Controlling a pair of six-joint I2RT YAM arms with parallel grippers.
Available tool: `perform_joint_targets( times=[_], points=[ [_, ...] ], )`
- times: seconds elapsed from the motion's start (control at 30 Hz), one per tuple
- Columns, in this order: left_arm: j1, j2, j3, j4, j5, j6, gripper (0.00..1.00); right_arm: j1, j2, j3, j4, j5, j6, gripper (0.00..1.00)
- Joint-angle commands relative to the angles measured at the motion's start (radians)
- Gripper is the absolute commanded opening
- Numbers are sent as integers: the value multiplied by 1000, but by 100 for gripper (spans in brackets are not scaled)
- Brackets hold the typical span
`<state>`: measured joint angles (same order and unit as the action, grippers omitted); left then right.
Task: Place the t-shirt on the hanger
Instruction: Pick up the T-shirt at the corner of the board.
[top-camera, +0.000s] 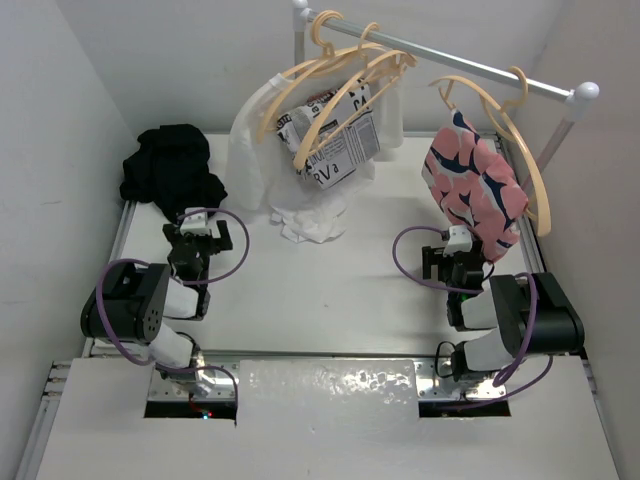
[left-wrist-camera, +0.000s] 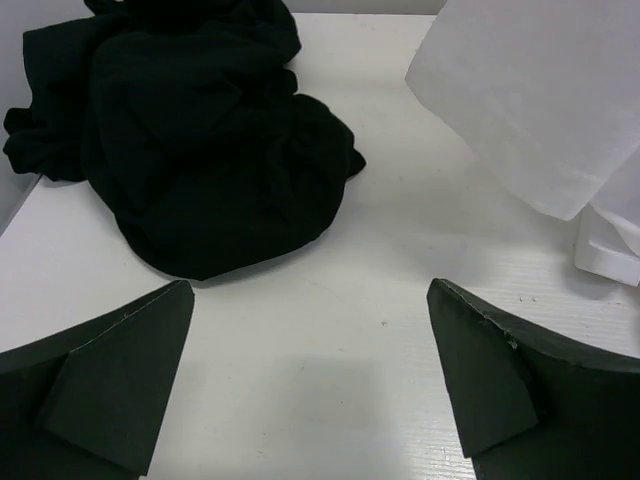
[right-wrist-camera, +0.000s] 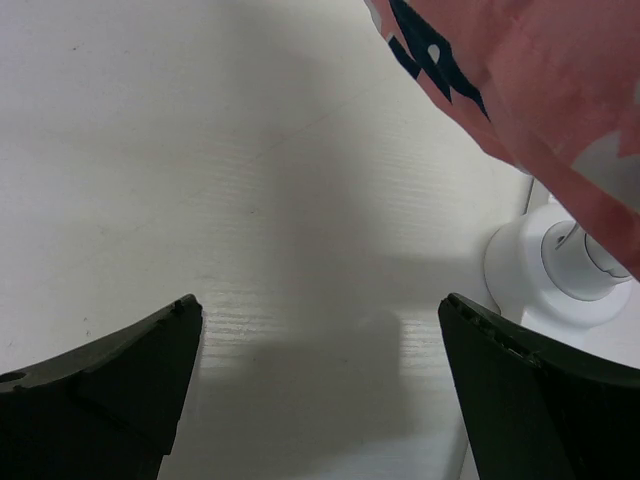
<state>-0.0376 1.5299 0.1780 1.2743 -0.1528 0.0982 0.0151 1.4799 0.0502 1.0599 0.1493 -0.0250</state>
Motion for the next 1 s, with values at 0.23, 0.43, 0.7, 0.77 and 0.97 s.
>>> perform_joint_targets(
  times=[0.23, 0.43, 0.7, 0.77, 0.97],
  points=[
    [102, -298, 129, -383, 158, 14, 93, -4, -76, 39, -49, 39, 48, 99],
    [169, -488, 90, -568, 113, 64, 93, 26, -101, 65, -118, 64, 33, 99],
    [344, -433, 360, -1061, 251, 89, 98, 249, -101, 207, -345, 249, -170, 99],
    [430, -264, 519, -1141, 360, 52, 97, 276, -93, 233, -373, 277, -187, 99],
    [432, 241, 1034, -1270, 453, 63, 98, 304, -130, 281, -420, 175, -168, 99]
  ],
)
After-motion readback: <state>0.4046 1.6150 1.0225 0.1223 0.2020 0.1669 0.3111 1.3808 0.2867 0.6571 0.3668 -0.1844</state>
